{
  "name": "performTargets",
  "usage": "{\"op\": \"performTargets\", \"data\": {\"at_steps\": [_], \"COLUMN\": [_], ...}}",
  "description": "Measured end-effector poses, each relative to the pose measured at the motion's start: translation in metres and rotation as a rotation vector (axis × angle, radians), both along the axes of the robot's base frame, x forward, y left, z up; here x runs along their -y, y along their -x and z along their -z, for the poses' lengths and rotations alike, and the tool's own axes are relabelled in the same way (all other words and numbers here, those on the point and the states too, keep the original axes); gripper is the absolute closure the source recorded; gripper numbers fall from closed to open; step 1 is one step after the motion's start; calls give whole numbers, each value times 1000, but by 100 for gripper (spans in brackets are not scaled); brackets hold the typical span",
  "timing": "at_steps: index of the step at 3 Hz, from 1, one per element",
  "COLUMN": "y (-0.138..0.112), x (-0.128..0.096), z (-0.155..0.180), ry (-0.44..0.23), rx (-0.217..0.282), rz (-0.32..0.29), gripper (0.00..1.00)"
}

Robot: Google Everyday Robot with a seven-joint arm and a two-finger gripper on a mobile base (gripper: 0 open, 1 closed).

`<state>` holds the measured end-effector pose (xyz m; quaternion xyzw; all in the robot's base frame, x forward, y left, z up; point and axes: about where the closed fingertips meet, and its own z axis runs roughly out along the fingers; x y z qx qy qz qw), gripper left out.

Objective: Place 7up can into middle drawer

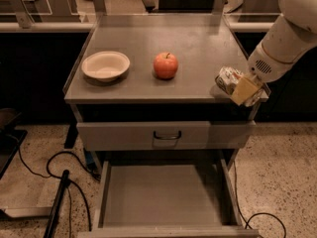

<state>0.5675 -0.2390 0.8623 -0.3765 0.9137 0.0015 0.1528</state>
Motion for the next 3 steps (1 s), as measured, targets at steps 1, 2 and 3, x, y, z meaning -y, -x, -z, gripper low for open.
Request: {"op": "performTargets", "data": {"at_steps": [1,2,3], "y": [18,70,135], "x": [8,2,-19], "z": [7,20,53], "ry": [2,-28,-69], "rx": [-32,-112,-247], "rz": [5,-14,-70], "gripper": [100,100,100]}}
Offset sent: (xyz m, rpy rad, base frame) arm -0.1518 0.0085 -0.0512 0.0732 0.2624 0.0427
